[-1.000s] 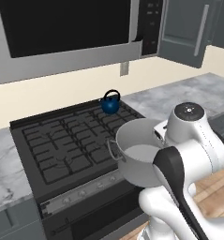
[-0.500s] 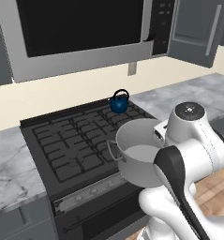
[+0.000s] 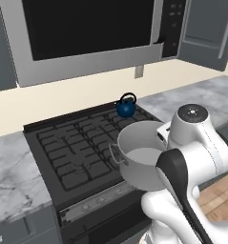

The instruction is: Pick the kettle from the cabinet and place it on a stove burner. Then pick the pot from the counter and place it on another stove burner. Finally, turn both burners on.

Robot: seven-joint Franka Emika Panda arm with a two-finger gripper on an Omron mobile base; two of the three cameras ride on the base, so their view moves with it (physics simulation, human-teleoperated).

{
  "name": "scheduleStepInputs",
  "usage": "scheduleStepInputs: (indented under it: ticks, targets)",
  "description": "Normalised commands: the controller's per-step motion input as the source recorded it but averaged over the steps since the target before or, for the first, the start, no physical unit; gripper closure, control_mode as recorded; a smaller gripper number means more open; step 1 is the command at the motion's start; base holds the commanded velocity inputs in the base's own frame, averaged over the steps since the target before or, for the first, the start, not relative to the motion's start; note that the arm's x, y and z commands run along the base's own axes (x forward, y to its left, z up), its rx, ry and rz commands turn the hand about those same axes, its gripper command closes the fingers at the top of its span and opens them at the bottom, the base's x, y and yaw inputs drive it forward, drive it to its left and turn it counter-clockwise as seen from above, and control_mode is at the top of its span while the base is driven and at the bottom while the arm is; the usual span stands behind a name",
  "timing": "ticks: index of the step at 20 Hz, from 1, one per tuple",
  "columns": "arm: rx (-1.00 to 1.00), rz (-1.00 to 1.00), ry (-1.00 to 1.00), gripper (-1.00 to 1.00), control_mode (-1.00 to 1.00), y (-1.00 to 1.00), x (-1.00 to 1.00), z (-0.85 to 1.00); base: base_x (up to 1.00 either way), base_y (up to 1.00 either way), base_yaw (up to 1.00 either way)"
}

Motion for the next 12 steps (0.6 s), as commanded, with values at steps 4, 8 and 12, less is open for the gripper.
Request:
scheduleStepInputs:
  ticks: [4,8,12]
  targets:
    - [0.0,0.0,0.0,1.0,1.0,0.0,0.0,0.0,0.44,0.0,0.0]
    - [0.0,0.0,0.0,1.0,1.0,0.0,0.0,0.0,0.44,0.0,-0.01]
    - [0.0,0.0,0.0,1.0,1.0,0.0,0.0,0.0,0.29,-0.13,0.0]
